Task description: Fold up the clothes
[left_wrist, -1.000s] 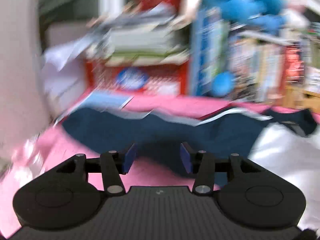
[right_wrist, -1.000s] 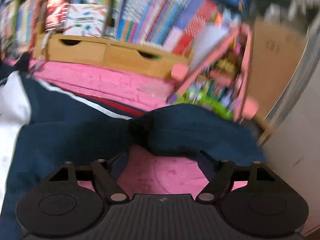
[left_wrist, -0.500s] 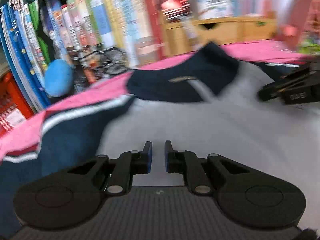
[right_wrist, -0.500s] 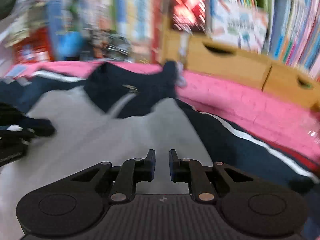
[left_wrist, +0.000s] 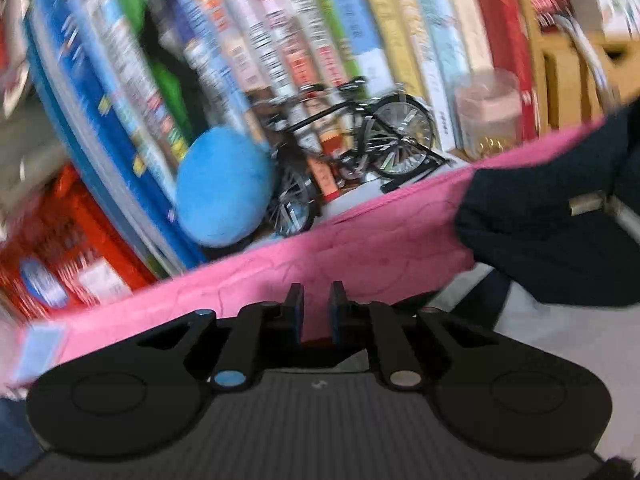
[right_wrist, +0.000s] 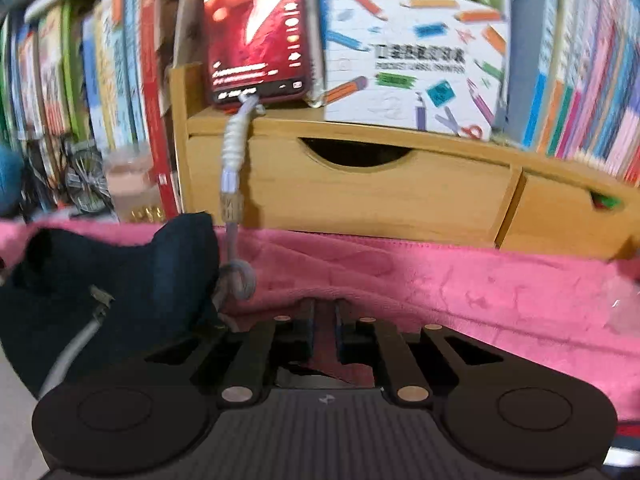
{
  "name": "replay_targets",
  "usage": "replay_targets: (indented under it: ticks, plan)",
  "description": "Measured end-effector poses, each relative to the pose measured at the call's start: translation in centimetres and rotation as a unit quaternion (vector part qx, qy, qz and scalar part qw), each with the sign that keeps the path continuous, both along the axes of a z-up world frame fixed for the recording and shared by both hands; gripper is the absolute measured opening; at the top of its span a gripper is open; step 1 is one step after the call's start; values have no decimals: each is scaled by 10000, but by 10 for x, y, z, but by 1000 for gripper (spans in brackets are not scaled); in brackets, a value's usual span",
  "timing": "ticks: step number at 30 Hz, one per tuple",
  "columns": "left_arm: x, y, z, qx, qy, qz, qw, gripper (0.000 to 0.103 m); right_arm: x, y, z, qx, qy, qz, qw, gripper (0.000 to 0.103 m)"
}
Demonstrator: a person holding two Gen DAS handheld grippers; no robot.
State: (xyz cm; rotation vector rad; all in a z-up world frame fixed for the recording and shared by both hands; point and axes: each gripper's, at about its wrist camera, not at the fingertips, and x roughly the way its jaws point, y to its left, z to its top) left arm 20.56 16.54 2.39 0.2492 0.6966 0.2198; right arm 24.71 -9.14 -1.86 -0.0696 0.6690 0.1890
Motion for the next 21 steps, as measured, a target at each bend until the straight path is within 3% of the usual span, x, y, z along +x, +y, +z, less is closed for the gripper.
replay_targets:
  ticks: [1,2,4,6,9,12,13,14,16,19,21]
  plan:
    - [-12,12,6,-326,-103,-48,9994,17,-4,-6,4,136,101,5,9999,27]
    - [-24,22,11,-613,-196,-117,9979,18,-14,-13,9,293,134,-30,9995,46]
    - [-57,22,20,-685,-257,-543,9958,22,-43,-25,22,559,-80,-11,9984,53]
    - [-90,22,29,-756,-317,-969,9919,25,-76,-27,34,624,-285,388,9969,53]
    - [-126,5,34,-1017,-73,-1816,9781,30,-115,-10,40,711,16,1232,9898,52]
    - [-131,-34,25,-1138,320,-2477,9616,30,-125,19,25,386,377,1688,9842,40]
    - [-125,-46,19,-1034,412,-2548,9606,30,-126,29,19,234,481,1797,9823,30]
    - [-115,-58,11,-881,494,-2565,9613,31,-127,38,14,44,454,1839,9819,28]
    - [-96,-70,7,-596,365,-2549,9644,32,-108,50,8,-192,122,1591,9870,27]
    - [-60,-79,3,-219,283,-2285,9729,33,-67,55,6,46,192,1199,9926,27]
    - [-42,-76,-5,-22,65,-2098,9777,33,-56,62,1,-163,-9,1194,9927,28]
